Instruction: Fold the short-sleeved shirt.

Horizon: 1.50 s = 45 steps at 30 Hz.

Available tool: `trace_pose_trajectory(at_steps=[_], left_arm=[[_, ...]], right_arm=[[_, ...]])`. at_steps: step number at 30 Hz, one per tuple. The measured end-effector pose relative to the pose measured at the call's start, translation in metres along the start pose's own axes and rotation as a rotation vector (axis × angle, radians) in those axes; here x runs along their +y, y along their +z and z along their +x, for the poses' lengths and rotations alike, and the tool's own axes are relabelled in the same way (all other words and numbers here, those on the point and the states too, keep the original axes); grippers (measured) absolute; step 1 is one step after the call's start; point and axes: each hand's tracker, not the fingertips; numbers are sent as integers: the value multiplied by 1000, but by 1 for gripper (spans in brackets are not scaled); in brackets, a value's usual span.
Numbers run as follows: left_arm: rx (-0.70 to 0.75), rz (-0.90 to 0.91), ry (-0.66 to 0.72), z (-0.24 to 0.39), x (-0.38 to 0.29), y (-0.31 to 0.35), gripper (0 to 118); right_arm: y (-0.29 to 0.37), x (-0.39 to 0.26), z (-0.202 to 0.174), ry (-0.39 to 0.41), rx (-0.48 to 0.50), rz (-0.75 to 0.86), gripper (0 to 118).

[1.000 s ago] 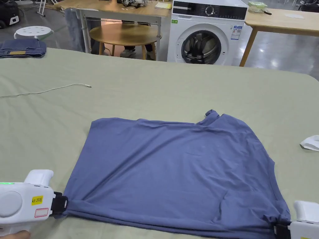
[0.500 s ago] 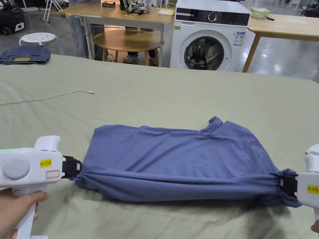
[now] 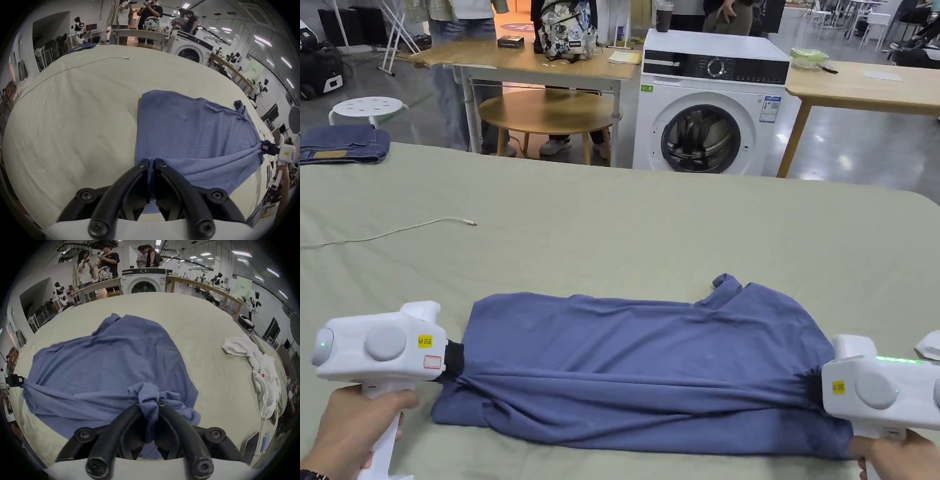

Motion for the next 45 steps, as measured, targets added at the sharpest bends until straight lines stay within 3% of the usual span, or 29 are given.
trace_pose_trajectory(at_steps=[2, 4, 5, 6, 7, 8, 16, 17, 18, 19, 20, 22, 23, 31, 43, 44, 45], left_arm=[[0, -1, 7, 2, 1, -1, 3], [2, -2, 9, 2, 1, 0, 11], [5, 3, 8, 2, 2, 2, 25], [18, 21, -2, 3, 2, 6, 42], [20, 43, -7, 4, 1, 11, 58], [15, 59, -10, 5, -1, 16, 60], [-72, 289, -60, 34, -30, 64, 60], [-72, 326, -80, 40, -36, 70, 60], [-70, 364, -100, 46, -42, 76, 60], [-69, 397, -114, 51, -47, 81, 54], [-58, 427, -133, 57, -52, 86, 37], [-23, 458, -173, 73, -61, 98, 8], [-7, 485, -176, 78, -65, 103, 1], [8, 500, -138, 73, -77, 130, 0], [6, 44, -52, 6, -47, 67, 0], [-23, -7, -34, 2, -43, 58, 1], [-17, -41, -14, -1, -40, 51, 13]], right_arm=[[0, 0, -3, 6, -8, 3, 17], [4, 1, -4, 11, -22, 27, 35], [10, 2, -5, 18, -21, 53, 51], [18, 3, -8, 17, -23, 92, 56], [24, 3, -10, 12, -19, 129, 57], [34, 1, -13, 3, -11, 174, 57], [80, -10, -48, -27, 30, 437, 54], [84, -12, -54, -22, 32, 459, 45], [89, -14, -60, -20, 39, 479, 30], [92, -16, -66, -17, 36, 494, 11], [96, -20, -72, -12, 30, 510, 4], [102, -24, -80, -11, 44, 541, 0], [106, -27, -84, -13, 53, 556, 0], [121, -42, -91, -9, 48, 576, 0], [102, -54, -79, 10, 34, 496, 0], [103, -55, -81, 11, 34, 490, 0], [102, -56, -80, 12, 31, 482, 0]])
